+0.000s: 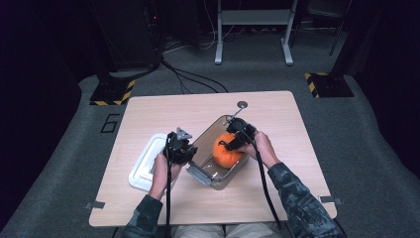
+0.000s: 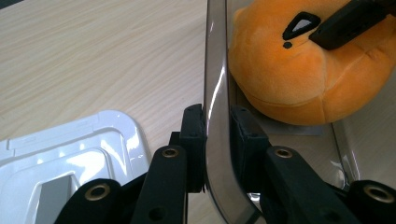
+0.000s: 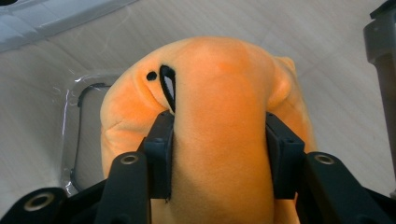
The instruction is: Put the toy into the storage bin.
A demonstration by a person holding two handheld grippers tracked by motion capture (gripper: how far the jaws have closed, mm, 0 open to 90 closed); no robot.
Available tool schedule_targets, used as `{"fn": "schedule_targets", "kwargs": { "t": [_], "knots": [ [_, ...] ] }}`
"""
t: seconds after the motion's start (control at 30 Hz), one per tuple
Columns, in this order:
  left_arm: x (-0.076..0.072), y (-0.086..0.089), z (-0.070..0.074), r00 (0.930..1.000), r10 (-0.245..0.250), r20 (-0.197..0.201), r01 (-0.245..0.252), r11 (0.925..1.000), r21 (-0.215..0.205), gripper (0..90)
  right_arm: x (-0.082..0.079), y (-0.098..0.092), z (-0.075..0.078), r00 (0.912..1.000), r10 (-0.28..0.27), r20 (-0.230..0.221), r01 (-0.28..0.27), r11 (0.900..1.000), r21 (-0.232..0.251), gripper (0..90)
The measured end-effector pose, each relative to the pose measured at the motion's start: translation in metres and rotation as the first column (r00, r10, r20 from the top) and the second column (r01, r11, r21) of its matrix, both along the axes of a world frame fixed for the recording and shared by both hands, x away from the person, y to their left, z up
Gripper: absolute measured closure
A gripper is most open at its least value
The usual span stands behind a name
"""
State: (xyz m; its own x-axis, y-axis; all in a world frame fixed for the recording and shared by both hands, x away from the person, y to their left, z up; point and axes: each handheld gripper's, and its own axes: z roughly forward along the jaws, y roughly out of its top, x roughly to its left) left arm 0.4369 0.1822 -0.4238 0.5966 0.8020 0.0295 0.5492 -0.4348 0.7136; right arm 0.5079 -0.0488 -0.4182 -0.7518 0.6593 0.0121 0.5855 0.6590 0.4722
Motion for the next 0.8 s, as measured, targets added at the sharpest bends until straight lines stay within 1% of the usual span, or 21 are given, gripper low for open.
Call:
{"fn": "schedule_targets", "kwargs": {
  "t": [0.13,0.23,0.27,0.33,0.43,0.5,0.53,0.67,0.7,0.8],
  "knots": [
    [0.0,0.0,0.0,1.0,0.002,0.0,-0.002,1.0,-0.002,76.2,0.0,0.001,0.001,1.0,0.003,0.0,-0.003,1.0,-0.001,46.7],
    [0.0,0.0,0.0,1.0,0.003,0.001,-0.003,1.0,-0.003,76.0,0.0,0.0,0.004,1.0,0.006,-0.002,-0.006,1.0,0.014,40.2],
    [0.0,-0.001,-0.001,1.0,0.003,0.003,-0.003,1.0,-0.007,75.7,0.0,-0.001,0.004,0.9999,0.013,0.004,-0.013,1.0,0.015,38.3],
    [0.0,-0.001,0.0,1.0,0.003,0.002,-0.003,1.0,-0.005,75.1,-0.002,-0.001,0.005,0.9999,0.008,0.009,-0.009,1.0,0.021,34.1],
    [0.001,-0.001,0.0,1.0,0.006,0.001,-0.006,0.9999,-0.009,72.1,-0.004,-0.001,0.008,0.9996,0.004,0.029,-0.005,0.999,0.033,27.8],
    [0.001,-0.001,0.0,1.0,0.009,-0.002,-0.009,0.9999,-0.01,68.9,-0.005,-0.002,0.011,0.9987,0.021,0.047,-0.022,0.999,0.028,24.1],
    [0.001,-0.002,0.001,0.9999,0.011,-0.002,-0.011,0.9999,-0.01,68.2,-0.007,-0.001,0.013,0.9987,0.002,0.051,-0.005,0.999,0.046,22.0],
    [0.002,-0.003,0.002,0.9999,0.012,-0.002,-0.012,0.9998,-0.014,63.6,-0.012,-0.006,0.024,0.9959,-0.007,0.09,0.001,0.998,0.065,14.4],
    [0.002,-0.003,0.002,0.9999,0.015,-0.004,-0.015,0.9998,-0.013,62.8,-0.013,-0.007,0.027,0.9953,-0.011,0.096,0.004,0.997,0.075,13.8],
    [0.002,-0.003,0.003,0.9998,0.02,-0.006,-0.02,0.9997,-0.014,58.3,-0.019,-0.013,0.035,0.9929,-0.001,0.119,-0.009,0.996,0.086,11.0]
  ]
}}
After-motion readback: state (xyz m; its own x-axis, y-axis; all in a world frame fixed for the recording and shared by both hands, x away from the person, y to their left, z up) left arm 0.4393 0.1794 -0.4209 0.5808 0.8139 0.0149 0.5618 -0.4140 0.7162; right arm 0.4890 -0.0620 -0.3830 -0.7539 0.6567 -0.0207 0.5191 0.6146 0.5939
